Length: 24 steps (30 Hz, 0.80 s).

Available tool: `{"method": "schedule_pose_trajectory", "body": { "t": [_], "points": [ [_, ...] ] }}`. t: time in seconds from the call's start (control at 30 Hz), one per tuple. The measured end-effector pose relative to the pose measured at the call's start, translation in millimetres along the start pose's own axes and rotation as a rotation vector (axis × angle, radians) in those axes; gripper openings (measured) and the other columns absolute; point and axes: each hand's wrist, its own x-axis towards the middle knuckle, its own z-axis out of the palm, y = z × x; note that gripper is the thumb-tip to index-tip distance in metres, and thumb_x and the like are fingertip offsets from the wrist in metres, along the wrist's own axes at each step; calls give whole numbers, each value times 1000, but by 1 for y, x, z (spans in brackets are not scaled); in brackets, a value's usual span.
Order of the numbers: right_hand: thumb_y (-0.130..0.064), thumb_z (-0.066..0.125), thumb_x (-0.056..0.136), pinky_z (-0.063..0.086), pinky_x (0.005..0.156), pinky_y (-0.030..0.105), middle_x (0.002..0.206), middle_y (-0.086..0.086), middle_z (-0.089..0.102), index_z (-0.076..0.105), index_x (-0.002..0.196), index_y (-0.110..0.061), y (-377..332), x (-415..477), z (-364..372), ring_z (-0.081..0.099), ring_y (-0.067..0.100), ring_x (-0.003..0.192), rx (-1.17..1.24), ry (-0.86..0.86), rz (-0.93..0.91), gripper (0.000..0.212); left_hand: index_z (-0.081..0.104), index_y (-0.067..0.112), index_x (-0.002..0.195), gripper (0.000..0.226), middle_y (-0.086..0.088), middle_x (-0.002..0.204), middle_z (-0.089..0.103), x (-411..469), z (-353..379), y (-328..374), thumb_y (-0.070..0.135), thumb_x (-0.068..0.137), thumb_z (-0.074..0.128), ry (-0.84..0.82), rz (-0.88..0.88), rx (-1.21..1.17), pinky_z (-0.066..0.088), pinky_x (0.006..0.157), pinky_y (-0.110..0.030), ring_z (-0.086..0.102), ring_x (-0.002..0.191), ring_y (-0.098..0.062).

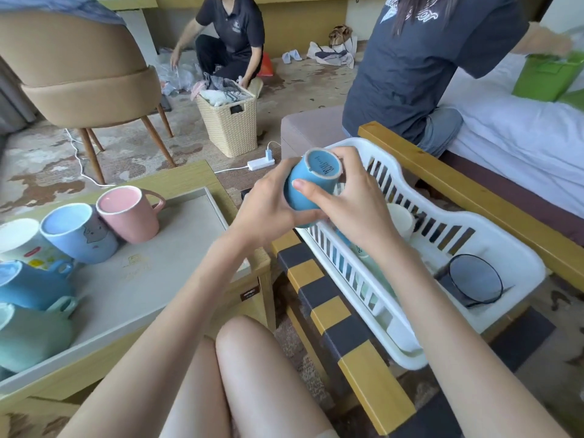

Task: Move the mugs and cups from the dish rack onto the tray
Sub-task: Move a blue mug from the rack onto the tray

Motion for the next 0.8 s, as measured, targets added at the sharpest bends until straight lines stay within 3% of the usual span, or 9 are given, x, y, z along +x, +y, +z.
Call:
{"method": "schedule_pose_trajectory", "body": {
  "t": [0.1, 0.2, 0.4, 0.5, 0.63, 0.73, 0.8],
  "points": [
    [-38, 75, 79, 47, 93, 35, 115, -13, 62, 50, 123, -23, -6, -1, 30, 57, 9, 107, 86, -95, -21, 53, 49, 27, 132, 83, 7, 115, 66, -19, -26, -23, 53, 60, 81, -2, -42, -49, 52, 92, -45, 64, 106, -16],
    [-22, 75, 80, 45, 95, 30, 120, -12, 60, 49, 127, -21, -9, -4, 66, 54, 5, 111, 150, -219, -46, 54, 52, 27, 129, 82, 10, 110, 65, -42, -47, -50, 56, 58, 82, 26, -133, -27, 53, 93, -41, 63, 101, -12],
    [-21, 77, 78, 46, 100, 44, 125, -4, 59, 48, 128, -18, -5, -5, 136, 55, 15, 116, 166, -370, -93, 58, 51, 24, 129, 78, 3, 116, 66, -79, -71, -111, 41, 64, 90, 37, -273, 11, 52, 94, -42, 63, 105, -18],
    [-24, 78, 76, 47, 96, 46, 121, -4, 60, 50, 123, -19, 0, -2, 165, 57, 15, 113, 137, -389, -95, 56, 52, 18, 132, 79, 1, 117, 60, -87, -76, -136, 37, 65, 90, 16, -302, 45, 47, 101, -43, 57, 109, -21],
    [-34, 78, 75, 51, 89, 45, 113, -15, 58, 48, 119, -25, 7, 2, 194, 58, 13, 107, 55, -415, -96, 54, 55, 13, 134, 82, -6, 121, 41, -94, -77, -163, 37, 64, 90, 66, -353, 167, 31, 110, -34, 38, 120, -23],
    [-35, 80, 73, 51, 76, 34, 107, -15, 60, 46, 113, -26, 9, 5, 211, 59, 11, 98, 9, -418, -121, 53, 56, 15, 133, 80, -7, 115, 38, -97, -75, -177, 39, 63, 90, 82, -392, 186, 31, 104, -29, 33, 112, -20],
    [-39, 81, 70, 44, 64, 21, 105, -16, 62, 47, 110, -27, 10, 6, 219, 59, 8, 95, -39, -416, -142, 54, 57, 14, 131, 79, -7, 113, 39, -98, -76, -185, 38, 63, 90, 76, -391, 189, 31, 98, -26, 31, 108, -17]
  ]
}}
